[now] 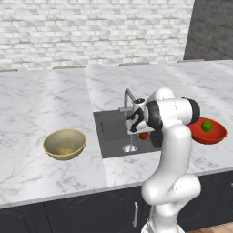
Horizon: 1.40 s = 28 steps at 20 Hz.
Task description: Pick the bell peppers from the sink and place them in one bowl. Place the lime in the other bowl. Then turn off the sink faucet.
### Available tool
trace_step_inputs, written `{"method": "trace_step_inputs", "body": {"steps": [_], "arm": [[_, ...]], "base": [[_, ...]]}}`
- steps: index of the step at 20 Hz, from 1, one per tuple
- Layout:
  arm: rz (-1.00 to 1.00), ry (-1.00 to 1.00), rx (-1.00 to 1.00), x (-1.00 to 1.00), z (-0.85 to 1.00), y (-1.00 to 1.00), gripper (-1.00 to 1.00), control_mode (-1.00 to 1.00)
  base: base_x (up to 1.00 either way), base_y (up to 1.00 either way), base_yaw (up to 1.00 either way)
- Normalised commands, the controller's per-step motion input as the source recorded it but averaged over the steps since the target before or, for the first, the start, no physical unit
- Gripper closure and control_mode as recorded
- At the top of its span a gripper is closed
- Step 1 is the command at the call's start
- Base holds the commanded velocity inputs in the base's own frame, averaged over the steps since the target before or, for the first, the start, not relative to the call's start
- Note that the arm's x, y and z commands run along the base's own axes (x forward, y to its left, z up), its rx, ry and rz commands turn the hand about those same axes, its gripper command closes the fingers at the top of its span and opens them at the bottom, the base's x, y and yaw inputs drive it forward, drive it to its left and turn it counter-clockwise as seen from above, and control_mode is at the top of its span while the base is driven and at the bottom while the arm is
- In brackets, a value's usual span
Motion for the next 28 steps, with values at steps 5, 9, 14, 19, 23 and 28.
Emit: {"method": "trace_step_inputs", "body": {"steps": [5,9,14,19,23,28], "arm": [[0.0,-0.13,0.0,-0.34,0.47,0.0,1.0,-1.0],[0.0,-0.19,0.0,-0.63,0.41,0.0,1.0,-1.0],[0.0,-0.09,0.0,-0.57,0.43,0.0,1.0,-1.0],[0.04,0.0,0.06,-0.47,0.48,0.12,1.0,-1.0],[0.08,0.0,0.08,-0.36,0.52,0.37,1.0,-1.0],[0.08,0.0,0.05,-0.3,0.29,0.49,1.0,-1.0]], "base": [[0.0,0.0,0.0],[0.0,0.0,0.0],[0.0,0.0,0.0],[0.0,0.0,0.0],[0.0,0.0,0.0],[0.0,0.0,0.0]]}}
